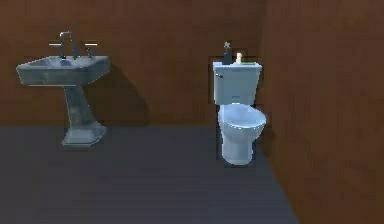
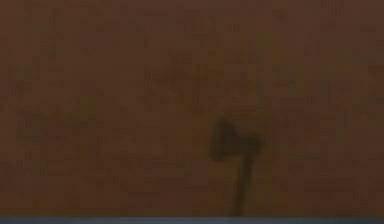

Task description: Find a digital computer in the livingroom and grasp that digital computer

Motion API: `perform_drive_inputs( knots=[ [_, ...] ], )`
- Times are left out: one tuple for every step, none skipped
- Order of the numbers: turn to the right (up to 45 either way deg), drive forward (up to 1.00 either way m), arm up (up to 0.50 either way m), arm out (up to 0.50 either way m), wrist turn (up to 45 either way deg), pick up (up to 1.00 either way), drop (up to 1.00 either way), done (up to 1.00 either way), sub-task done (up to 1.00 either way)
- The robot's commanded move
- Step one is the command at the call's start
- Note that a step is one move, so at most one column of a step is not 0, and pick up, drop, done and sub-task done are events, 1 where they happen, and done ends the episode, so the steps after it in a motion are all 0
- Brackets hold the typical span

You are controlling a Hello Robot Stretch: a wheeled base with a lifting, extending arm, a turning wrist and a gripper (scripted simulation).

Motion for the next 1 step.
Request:
perform_drive_inputs(
  knots=[
    [-45.0, 0.00, 0.00, 0.00, 0.0, 0.00, 0.00, 0.00, 0.00]
  ],
)
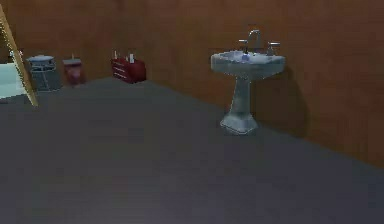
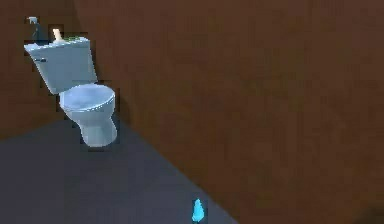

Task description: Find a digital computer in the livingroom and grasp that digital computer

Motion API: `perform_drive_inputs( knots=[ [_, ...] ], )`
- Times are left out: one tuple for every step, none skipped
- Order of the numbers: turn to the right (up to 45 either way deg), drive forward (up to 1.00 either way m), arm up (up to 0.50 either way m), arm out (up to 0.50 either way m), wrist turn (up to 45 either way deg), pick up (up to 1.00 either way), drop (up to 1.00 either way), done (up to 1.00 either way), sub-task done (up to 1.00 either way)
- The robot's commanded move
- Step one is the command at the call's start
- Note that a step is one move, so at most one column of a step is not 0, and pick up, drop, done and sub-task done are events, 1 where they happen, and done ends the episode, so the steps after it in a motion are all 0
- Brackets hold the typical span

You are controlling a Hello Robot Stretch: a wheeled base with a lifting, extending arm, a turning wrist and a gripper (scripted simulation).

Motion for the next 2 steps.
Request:
perform_drive_inputs(
  knots=[
    [-42.0, 0.00, 0.00, 0.00, 0.0, 0.00, 0.00, 0.00, 0.00],
    [0.0, 1.00, 0.00, 0.00, 0.0, 0.00, 0.00, 0.00, 0.00]
  ],
)
